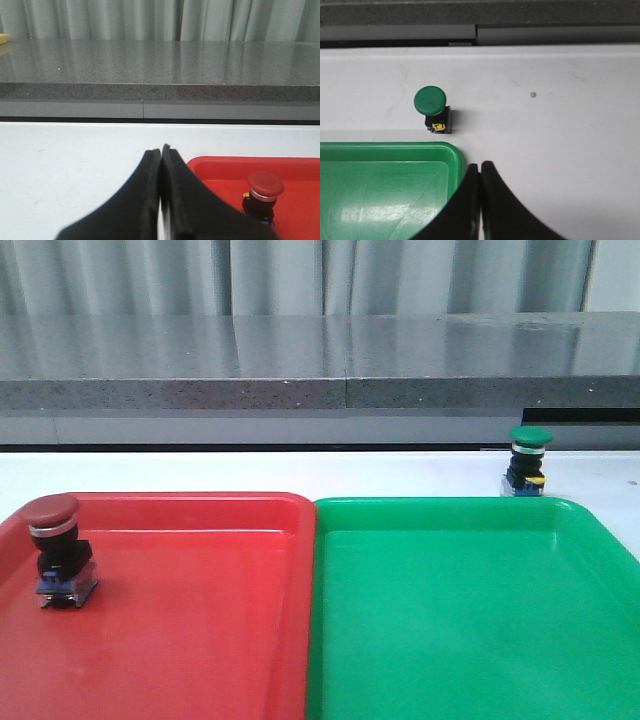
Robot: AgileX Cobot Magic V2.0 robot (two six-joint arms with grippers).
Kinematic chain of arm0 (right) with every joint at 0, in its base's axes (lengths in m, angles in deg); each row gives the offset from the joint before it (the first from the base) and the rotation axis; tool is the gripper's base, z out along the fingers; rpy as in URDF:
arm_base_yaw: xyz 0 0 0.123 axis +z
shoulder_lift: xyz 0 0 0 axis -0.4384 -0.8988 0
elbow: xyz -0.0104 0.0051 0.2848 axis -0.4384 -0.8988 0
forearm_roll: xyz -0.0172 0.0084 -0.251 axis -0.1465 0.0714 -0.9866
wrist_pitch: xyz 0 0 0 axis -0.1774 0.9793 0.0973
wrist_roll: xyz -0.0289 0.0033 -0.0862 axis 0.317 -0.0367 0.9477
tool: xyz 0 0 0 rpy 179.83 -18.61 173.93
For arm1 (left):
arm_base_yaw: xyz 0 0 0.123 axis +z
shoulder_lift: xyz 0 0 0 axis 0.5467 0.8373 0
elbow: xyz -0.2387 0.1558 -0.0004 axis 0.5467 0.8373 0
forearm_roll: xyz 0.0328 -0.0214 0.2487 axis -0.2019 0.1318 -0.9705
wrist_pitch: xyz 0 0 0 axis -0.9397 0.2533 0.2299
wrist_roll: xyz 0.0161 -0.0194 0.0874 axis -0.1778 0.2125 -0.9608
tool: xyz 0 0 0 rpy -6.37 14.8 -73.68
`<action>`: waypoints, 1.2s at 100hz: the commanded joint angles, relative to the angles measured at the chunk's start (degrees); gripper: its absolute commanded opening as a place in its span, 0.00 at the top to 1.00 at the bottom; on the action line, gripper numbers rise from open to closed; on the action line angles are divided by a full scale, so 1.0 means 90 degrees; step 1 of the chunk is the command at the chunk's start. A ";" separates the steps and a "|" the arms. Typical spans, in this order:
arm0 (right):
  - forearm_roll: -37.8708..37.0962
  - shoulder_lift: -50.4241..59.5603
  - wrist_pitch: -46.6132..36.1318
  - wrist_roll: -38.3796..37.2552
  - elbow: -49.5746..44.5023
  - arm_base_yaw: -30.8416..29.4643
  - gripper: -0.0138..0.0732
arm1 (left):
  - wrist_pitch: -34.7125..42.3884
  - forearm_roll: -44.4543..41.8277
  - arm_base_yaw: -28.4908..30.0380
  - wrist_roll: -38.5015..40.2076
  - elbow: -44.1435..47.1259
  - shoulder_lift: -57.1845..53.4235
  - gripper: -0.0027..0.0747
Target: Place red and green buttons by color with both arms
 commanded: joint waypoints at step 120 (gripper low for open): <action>0.0754 -0.5308 0.2599 -0.0311 0.5094 0.0438 0.16 | 0.0496 0.0052 0.0008 0.0054 0.0076 -0.0202 0.99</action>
